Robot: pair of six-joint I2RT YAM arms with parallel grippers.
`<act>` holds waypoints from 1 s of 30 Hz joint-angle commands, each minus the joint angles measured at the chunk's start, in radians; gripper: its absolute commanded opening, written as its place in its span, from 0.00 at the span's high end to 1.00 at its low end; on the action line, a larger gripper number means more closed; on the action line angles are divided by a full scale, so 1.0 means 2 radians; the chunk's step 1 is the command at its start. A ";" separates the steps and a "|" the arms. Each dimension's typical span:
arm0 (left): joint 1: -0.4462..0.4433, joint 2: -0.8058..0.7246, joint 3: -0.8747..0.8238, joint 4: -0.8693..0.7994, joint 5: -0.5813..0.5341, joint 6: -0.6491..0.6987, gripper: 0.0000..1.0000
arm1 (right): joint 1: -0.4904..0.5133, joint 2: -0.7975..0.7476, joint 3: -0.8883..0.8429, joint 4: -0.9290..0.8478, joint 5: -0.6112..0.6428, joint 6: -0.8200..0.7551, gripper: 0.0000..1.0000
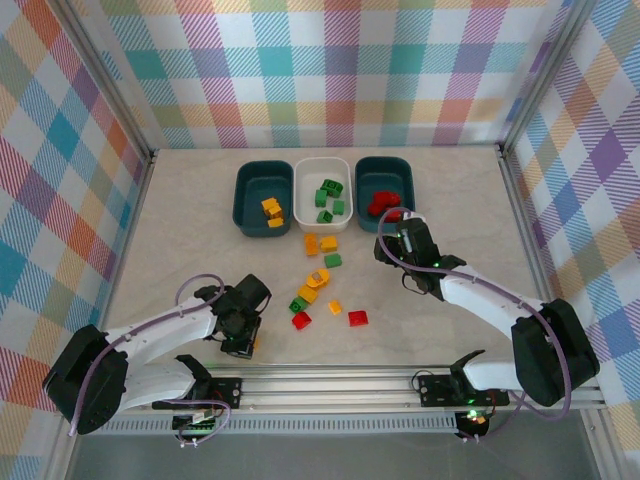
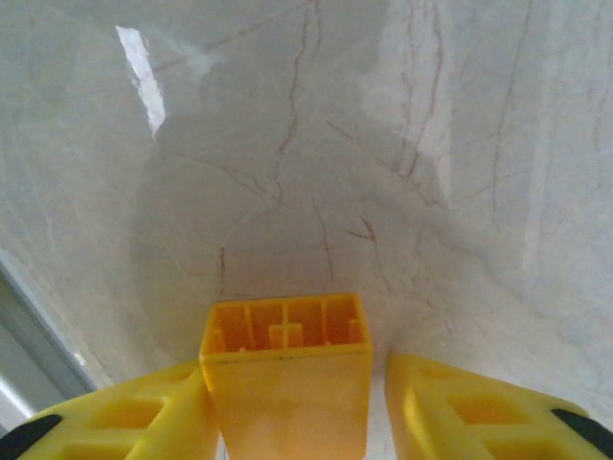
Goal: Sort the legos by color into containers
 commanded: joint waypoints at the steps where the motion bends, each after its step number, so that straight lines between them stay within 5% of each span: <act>1: -0.007 0.001 -0.015 0.008 -0.013 -0.002 0.56 | 0.003 0.006 -0.005 0.015 0.001 0.005 0.33; 8: -0.007 -0.012 -0.006 0.007 -0.030 0.016 0.62 | 0.003 0.003 -0.005 0.014 0.003 0.005 0.33; 18: 0.002 -0.021 0.103 -0.035 -0.134 0.097 0.63 | 0.003 -0.003 -0.006 0.013 0.005 0.004 0.33; 21: 0.039 0.014 0.166 -0.030 -0.155 0.181 0.63 | 0.004 -0.006 -0.007 0.013 0.006 0.004 0.33; 26: 0.128 0.152 0.317 0.000 -0.100 0.351 0.62 | 0.003 -0.011 -0.008 0.012 0.006 0.003 0.33; 30: 0.149 0.248 0.433 -0.018 -0.073 0.404 0.67 | 0.004 -0.016 -0.009 0.012 0.007 0.003 0.33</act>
